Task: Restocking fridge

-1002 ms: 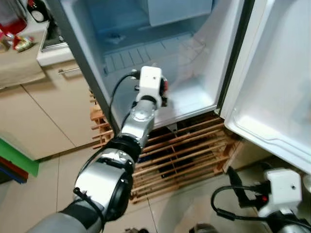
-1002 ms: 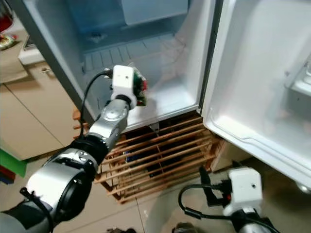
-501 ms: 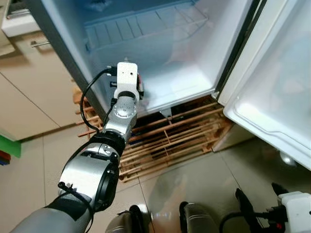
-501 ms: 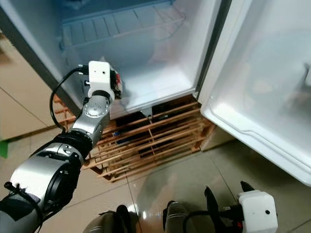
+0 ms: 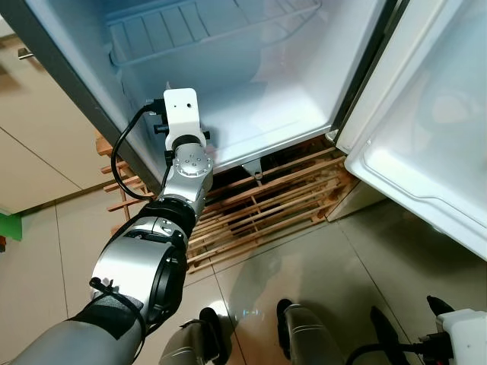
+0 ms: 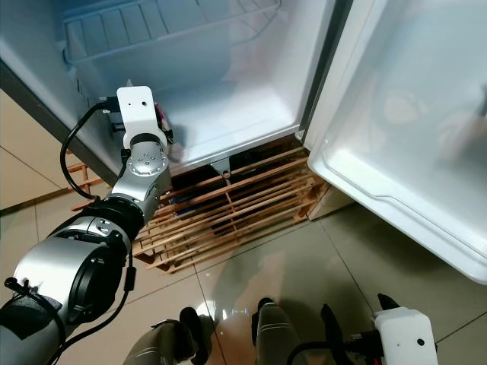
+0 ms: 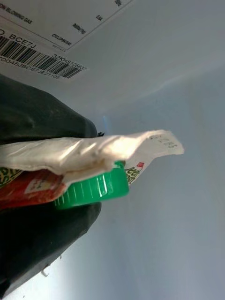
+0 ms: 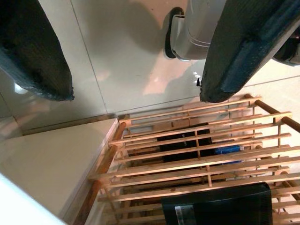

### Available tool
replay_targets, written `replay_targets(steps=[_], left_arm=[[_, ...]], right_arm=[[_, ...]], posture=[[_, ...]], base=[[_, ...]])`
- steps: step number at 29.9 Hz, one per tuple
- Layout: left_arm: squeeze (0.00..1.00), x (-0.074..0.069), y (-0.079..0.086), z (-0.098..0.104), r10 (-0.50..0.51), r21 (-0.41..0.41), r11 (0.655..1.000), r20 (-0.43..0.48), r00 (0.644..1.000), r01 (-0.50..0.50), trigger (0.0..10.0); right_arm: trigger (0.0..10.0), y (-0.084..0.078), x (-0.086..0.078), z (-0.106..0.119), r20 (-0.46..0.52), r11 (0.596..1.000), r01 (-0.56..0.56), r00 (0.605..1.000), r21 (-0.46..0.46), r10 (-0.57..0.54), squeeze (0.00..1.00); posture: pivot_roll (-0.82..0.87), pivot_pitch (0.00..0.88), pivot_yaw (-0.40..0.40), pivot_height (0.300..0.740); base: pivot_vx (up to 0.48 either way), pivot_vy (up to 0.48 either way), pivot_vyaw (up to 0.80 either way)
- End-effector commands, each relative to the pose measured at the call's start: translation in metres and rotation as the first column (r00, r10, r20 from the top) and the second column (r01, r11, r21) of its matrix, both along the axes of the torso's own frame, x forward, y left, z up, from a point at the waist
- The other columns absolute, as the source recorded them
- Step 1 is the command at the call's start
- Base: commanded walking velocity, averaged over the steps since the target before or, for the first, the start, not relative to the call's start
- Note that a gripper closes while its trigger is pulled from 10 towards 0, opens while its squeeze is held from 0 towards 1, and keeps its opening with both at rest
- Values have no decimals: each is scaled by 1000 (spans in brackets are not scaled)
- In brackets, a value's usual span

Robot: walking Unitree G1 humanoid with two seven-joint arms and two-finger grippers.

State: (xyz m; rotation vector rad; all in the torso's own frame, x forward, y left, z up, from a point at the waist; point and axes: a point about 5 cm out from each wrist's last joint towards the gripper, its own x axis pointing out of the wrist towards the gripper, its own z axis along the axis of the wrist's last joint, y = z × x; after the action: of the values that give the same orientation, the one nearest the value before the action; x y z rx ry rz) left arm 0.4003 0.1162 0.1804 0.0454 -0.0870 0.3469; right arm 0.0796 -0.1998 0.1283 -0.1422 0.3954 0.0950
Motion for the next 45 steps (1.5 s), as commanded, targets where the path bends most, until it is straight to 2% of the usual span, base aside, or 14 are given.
replay_targets(steps=[1, 2, 14, 20, 28, 29, 34, 41, 44, 45], left_arm=[[616, -3, 2, -13, 30, -36, 999, -66, 997, -32, 10000], [1000, -3, 2, -13, 26, -36, 999, -67, 997, -28, 10000], [1000, -1, 8, -7, 58, -13, 998, -48, 997, -58, 10000], [1000, -2, -4, -7, 50, -24, 998, -52, 997, -52, 10000], [1000, -3, -5, -10, 39, -23, 999, -69, 997, -41, 10000], [1000, -3, -4, -11, 34, -21, 999, -72, 997, -35, 10000], [1000, -1, -4, -2, 25, -37, 999, -33, 999, -27, 10000], [1000, 4, -15, 21, -20, -62, 998, 47, 999, 22, 10000], [1000, 5, -16, 23, -27, -66, 997, 53, 998, 30, 10000], [1000, 5, -21, 25, -50, -65, 996, 67, 997, 54, 10000]], right_arm=[[10000, 2, -1, 3, -6, 1000, -10, 1000, -1, 10, 0], [10000, 2, -1, 2, -7, 1000, -12, 1000, -1, 11, 0], [10000, 2, 6, -4, -6, 1000, -20, 1000, 1, 20, 0], [10000, 0, 17, -10, 7, 999, -42, 999, -6, 42, 0], [10000, 0, 26, -15, 18, 998, -66, 998, -7, 67, 0], [10000, -1, 33, -18, 26, 997, -75, 997, -11, 76, 0], [10000, -2, 46, -19, 59, 996, -84, 995, -16, 85, 0], [10000, 2, 76, -22, 120, 994, -107, 987, -12, 107, 0], [10000, 2, 79, -22, 125, 994, -108, 986, -12, 108, 0], [10000, 2, 85, -23, 139, 994, -112, 984, -12, 113, 0]], posture=[[-418, 301, 48, 740], [-416, 300, 48, 740], [-385, 271, 58, 740], [-344, 240, 75, 740], [-310, 207, 80, 740], [-293, 185, 81, 740], [-277, 161, 83, 740], [-244, 73, 83, 740], [-243, 69, 82, 740], [-234, 46, 80, 740]], base=[[0, 0, 0], [0, 0, 0], [0, 0, 0], [0, 0, 0], [0, 0, 0], [0, 0, 0], [0, 0, 0], [0, 0, 0], [0, 0, 0], [0, 0, 0]])
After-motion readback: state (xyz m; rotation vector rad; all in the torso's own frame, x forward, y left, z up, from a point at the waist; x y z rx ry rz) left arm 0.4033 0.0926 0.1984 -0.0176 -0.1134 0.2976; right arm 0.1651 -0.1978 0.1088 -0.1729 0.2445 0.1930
